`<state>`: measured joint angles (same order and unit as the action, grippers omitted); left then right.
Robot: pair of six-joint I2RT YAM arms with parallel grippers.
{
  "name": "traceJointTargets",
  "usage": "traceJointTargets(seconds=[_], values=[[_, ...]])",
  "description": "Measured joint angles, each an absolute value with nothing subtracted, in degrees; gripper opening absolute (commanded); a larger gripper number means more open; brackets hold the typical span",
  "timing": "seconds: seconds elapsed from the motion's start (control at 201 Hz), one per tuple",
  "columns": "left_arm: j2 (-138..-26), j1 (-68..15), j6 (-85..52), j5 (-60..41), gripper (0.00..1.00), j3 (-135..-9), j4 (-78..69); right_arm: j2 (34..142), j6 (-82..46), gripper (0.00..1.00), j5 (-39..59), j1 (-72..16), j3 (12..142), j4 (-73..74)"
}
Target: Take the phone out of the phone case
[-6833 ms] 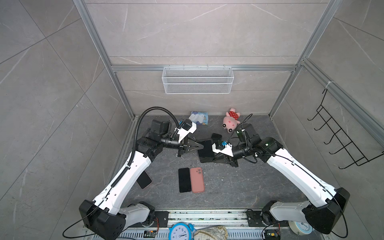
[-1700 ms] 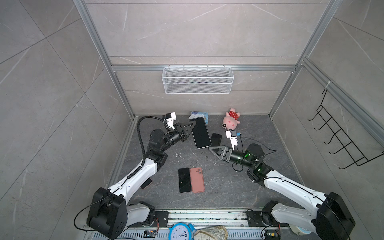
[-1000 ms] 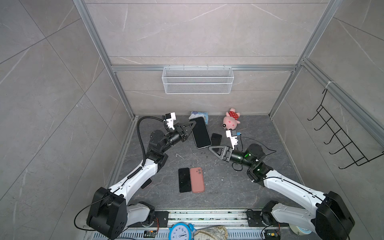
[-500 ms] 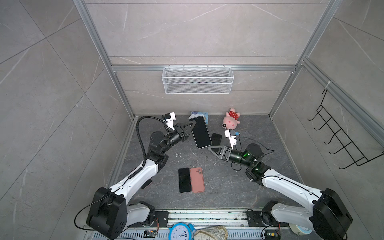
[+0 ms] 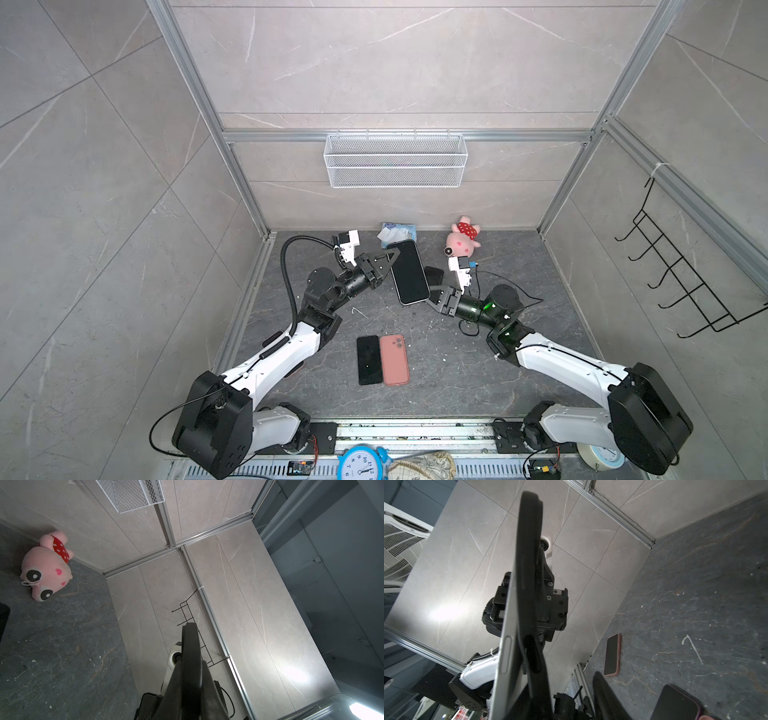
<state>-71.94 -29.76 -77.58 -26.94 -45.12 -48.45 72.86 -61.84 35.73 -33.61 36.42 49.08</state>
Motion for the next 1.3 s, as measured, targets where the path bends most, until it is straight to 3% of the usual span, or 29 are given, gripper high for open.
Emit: traceJointTargets(seconds=[0.135,0.269,0.424,0.543,0.912,1.3], values=[[-72.49,-29.91,-78.24,-25.78,0.00,-43.46,-48.60,72.62,-63.99,0.00,36.21,-33.47,35.86,51.09],[-74.81,-30.26,-79.13,-25.12,0.00,-42.61,-49.06,72.03,-66.67,0.00,35.53,-32.97,33.23,51.66],[-77.80,-30.98,-79.44,-24.47,0.52,-41.95,-48.69,70.19,-68.66,0.00,34.44,-32.75,30.87,48.73],[-79.26,-31.27,-77.69,-23.90,0.67,-41.69,-44.82,67.94,-69.30,0.00,33.78,-32.75,29.06,45.34],[-74.78,-32.86,-58.92,-19.84,0.75,-42.78,-23.07,65.54,-66.81,0.00,29.76,-32.75,26.28,31.00],[-72.77,-47.13,-34.54,-11.35,0.75,-50.78,-2.76,65.45,-63.46,0.00,26.70,-32.75,26.13,22.90]])
